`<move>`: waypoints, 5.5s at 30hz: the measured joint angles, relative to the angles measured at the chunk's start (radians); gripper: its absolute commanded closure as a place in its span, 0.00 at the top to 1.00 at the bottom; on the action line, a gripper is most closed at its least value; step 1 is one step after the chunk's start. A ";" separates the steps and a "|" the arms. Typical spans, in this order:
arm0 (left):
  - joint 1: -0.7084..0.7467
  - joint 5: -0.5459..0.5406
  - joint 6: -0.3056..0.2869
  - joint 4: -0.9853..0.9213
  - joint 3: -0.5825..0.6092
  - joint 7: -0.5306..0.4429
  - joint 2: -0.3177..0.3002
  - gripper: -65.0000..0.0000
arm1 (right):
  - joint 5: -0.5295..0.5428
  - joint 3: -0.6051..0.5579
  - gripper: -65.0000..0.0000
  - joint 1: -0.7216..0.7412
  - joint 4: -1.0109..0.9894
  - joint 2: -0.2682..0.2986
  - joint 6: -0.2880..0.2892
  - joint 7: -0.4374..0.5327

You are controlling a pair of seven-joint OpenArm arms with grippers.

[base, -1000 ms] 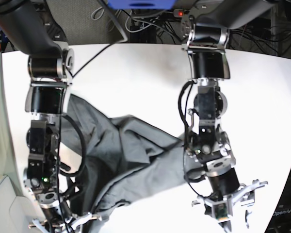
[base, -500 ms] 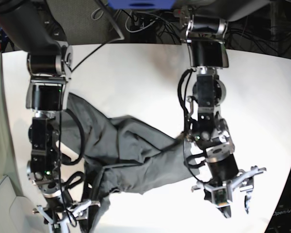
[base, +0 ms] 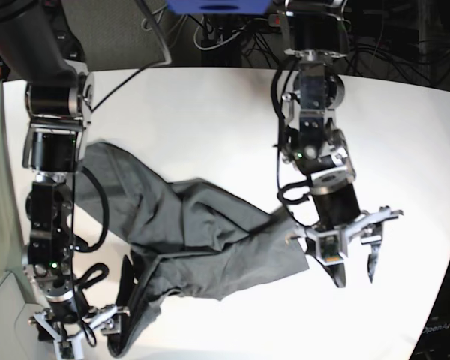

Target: Layout the t-shirt on the table in an organized manner, then fold the t-shirt properly

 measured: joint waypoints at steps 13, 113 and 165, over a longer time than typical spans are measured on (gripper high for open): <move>0.180 0.000 0.001 0.000 0.066 0.009 0.000 0.45 | -0.003 0.269 0.81 0.000 -0.001 -0.037 -0.071 0.003; 0.286 -0.134 0.009 0.112 -0.126 0.002 -0.145 0.45 | -0.003 0.319 0.00 -0.556 0.771 -0.206 0.378 -0.102; 0.261 -0.124 0.010 -0.079 0.411 0.003 -0.071 0.46 | 0.000 -0.041 0.00 -0.120 0.456 -0.198 0.274 -0.163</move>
